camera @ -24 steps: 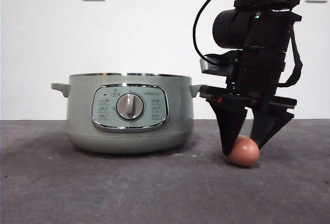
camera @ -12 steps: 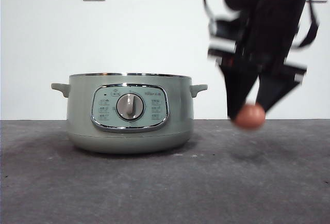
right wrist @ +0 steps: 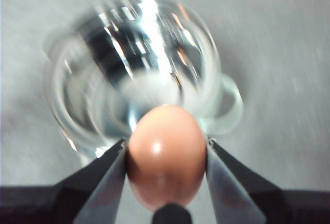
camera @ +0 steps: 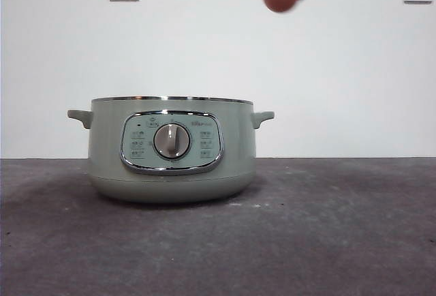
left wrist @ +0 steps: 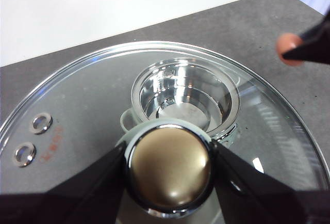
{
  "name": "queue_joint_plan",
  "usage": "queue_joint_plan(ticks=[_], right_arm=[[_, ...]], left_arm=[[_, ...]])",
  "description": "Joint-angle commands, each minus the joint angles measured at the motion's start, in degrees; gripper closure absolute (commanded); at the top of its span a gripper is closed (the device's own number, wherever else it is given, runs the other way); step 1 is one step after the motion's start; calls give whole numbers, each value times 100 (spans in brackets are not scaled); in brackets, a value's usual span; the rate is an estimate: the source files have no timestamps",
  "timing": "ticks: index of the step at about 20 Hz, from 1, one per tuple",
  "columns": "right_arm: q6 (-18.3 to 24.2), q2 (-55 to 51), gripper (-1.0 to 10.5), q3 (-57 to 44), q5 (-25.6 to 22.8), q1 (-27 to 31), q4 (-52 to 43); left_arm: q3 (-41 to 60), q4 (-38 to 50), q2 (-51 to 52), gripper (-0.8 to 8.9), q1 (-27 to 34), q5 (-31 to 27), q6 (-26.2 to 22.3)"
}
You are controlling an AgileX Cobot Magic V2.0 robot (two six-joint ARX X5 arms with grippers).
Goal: Pick up the egg,open the lid,put the egg in the pot,close the lid
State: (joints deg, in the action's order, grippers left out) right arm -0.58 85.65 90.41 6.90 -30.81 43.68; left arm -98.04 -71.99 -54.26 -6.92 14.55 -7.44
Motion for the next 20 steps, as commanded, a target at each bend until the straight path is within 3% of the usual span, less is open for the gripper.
queue_joint_plan(ticks=[1,11,20], right_arm=[[157,656,959,660,22,-166,0],[551,3842,959,3460,74,-459,487],[837,4859,959,3799,9,-555,629]], left_arm=[[-42,221,52,821,9,61,33],[-42,116,52,821,9,61,33],[-42,114,50,821,9,61,33]])
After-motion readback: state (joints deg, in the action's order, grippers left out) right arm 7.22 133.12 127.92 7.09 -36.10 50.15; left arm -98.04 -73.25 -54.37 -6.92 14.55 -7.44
